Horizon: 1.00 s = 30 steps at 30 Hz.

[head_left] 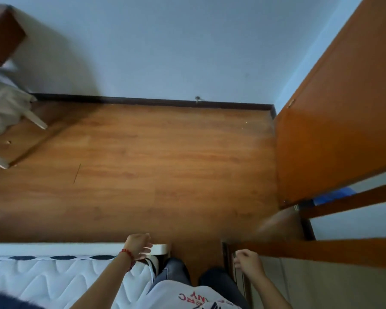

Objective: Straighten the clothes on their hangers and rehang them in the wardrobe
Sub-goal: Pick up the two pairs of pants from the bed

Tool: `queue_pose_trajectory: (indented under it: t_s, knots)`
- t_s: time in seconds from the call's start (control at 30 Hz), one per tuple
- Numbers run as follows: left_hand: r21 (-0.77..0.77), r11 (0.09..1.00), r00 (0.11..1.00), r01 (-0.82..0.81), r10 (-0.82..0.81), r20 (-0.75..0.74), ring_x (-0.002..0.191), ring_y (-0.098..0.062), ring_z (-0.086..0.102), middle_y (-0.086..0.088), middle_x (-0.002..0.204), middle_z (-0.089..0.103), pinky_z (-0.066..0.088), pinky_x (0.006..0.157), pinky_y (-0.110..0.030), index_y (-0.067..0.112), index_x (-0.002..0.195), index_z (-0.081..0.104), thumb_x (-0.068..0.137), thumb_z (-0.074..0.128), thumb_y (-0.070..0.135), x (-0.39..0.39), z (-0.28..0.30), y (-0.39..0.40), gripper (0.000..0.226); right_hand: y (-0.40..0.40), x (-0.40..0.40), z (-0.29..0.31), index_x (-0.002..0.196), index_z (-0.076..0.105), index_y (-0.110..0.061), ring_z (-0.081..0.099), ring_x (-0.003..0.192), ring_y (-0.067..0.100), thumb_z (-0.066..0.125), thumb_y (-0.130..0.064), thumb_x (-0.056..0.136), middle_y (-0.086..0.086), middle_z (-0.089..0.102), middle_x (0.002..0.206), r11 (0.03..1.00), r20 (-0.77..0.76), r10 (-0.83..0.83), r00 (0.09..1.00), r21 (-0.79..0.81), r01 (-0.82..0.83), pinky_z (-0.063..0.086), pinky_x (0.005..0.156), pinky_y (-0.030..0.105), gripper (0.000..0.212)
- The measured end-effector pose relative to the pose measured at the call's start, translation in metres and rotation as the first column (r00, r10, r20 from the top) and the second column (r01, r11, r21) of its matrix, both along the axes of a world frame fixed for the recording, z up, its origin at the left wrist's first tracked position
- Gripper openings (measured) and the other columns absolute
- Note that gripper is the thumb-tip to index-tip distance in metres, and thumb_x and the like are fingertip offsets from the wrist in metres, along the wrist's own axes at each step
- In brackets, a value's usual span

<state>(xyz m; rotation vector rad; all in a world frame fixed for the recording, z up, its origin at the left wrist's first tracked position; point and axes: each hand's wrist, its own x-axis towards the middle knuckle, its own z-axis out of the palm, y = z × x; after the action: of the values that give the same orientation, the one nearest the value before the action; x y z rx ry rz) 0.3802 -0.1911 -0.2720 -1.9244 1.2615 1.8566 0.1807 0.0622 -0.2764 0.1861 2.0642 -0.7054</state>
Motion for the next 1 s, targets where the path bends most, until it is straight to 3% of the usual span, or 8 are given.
queue_pose_trajectory:
  t_s: [0.13,0.23,0.37,0.5,0.63,0.77,0.9,1.0]
  knots:
    - [0.004,0.996,0.996,-0.085,0.085,0.009,0.054,-0.022,0.052,-0.011,0.066,0.059,0.035,0.054,-0.024,0.007,0.073,0.056,0.093,0.048,0.016,-0.025,-0.006,-0.024,0.023,-0.044,-0.046,-0.014,0.097,0.063,-0.001,0.057,0.063,0.019,0.046,-0.013,0.095,0.005,0.06,0.072,0.997,-0.011,0.069,0.998,0.048,-0.068,0.042,0.056,0.025,0.021]
    - [-0.026,0.974,0.973,-0.225,0.226,0.043,0.038,-0.016,0.053,-0.005,0.051,0.061,0.039,0.056,-0.025,0.007,0.072,0.058,0.092,0.051,0.016,-0.042,-0.017,-0.044,0.023,-0.088,-0.088,-0.023,0.108,0.059,0.005,0.052,0.058,0.018,0.045,-0.01,0.094,0.008,0.058,0.072,0.991,0.032,0.116,0.993,0.061,-0.118,0.039,0.053,0.025,0.025]
    - [-0.017,0.945,0.943,-0.326,0.327,0.061,0.024,-0.011,0.045,-0.012,0.06,0.052,0.036,0.033,-0.014,0.004,0.07,0.054,0.094,0.046,0.013,-0.057,-0.013,-0.064,0.027,-0.153,-0.144,-0.017,0.119,0.053,0.004,0.049,0.054,0.017,0.043,-0.01,0.096,0.018,0.064,0.088,0.971,0.057,0.226,0.973,0.07,-0.229,0.036,0.049,0.024,0.029]
    - [-0.019,0.907,0.902,-0.421,0.421,0.09,0.053,-0.021,0.052,-0.012,0.068,0.057,0.041,0.053,-0.025,0.004,0.079,0.058,0.094,0.047,0.017,-0.063,-0.004,-0.084,0.023,-0.227,-0.179,-0.012,0.124,0.052,0.003,0.054,0.058,0.017,0.045,-0.012,0.096,0.009,0.06,0.08,0.93,0.029,0.363,0.931,0.053,-0.364,0.044,0.054,0.026,0.033]
    - [-0.005,0.847,0.842,-0.532,0.53,0.102,0.061,-0.024,0.054,-0.012,0.071,0.061,0.04,0.06,-0.028,0.004,0.083,0.061,0.093,0.049,0.02,-0.051,-0.008,-0.102,0.023,-0.301,-0.186,-0.007,0.124,0.053,-0.002,0.062,0.076,0.022,0.046,-0.017,0.096,0.006,0.063,0.085,0.882,0.047,0.471,0.881,-0.006,-0.471,0.053,0.083,0.036,0.033]
    - [0.036,0.766,0.762,-0.642,0.632,0.137,0.061,-0.025,0.055,-0.014,0.071,0.061,0.041,0.059,-0.028,0.004,0.081,0.06,0.091,0.052,0.02,-0.035,-0.018,-0.132,0.021,-0.381,-0.18,-0.012,0.12,0.056,-0.003,0.062,0.073,0.022,0.046,-0.017,0.096,0.007,0.065,0.084,0.83,0.041,0.557,0.83,-0.047,-0.555,0.053,0.083,0.038,0.03]
    - [0.035,0.682,0.681,-0.731,0.723,0.117,0.062,-0.025,0.054,-0.014,0.073,0.061,0.042,0.059,-0.028,0.001,0.085,0.06,0.092,0.05,0.02,-0.023,-0.022,-0.182,0.023,-0.464,-0.166,-0.017,0.114,0.059,0.0,0.058,0.063,0.019,0.047,-0.015,0.095,0.005,0.062,0.073,0.784,0.021,0.62,0.784,-0.046,-0.619,0.046,0.061,0.027,0.027]
    - [0.017,0.629,0.627,-0.777,0.773,0.096,0.061,-0.023,0.053,-0.013,0.073,0.06,0.042,0.057,-0.027,0.004,0.084,0.06,0.093,0.049,0.02,-0.009,-0.018,-0.226,0.022,-0.52,-0.155,-0.017,0.109,0.059,-0.001,0.057,0.06,0.019,0.048,-0.013,0.094,0.005,0.061,0.07,0.745,0.013,0.667,0.745,-0.008,-0.667,0.044,0.06,0.028,0.023]
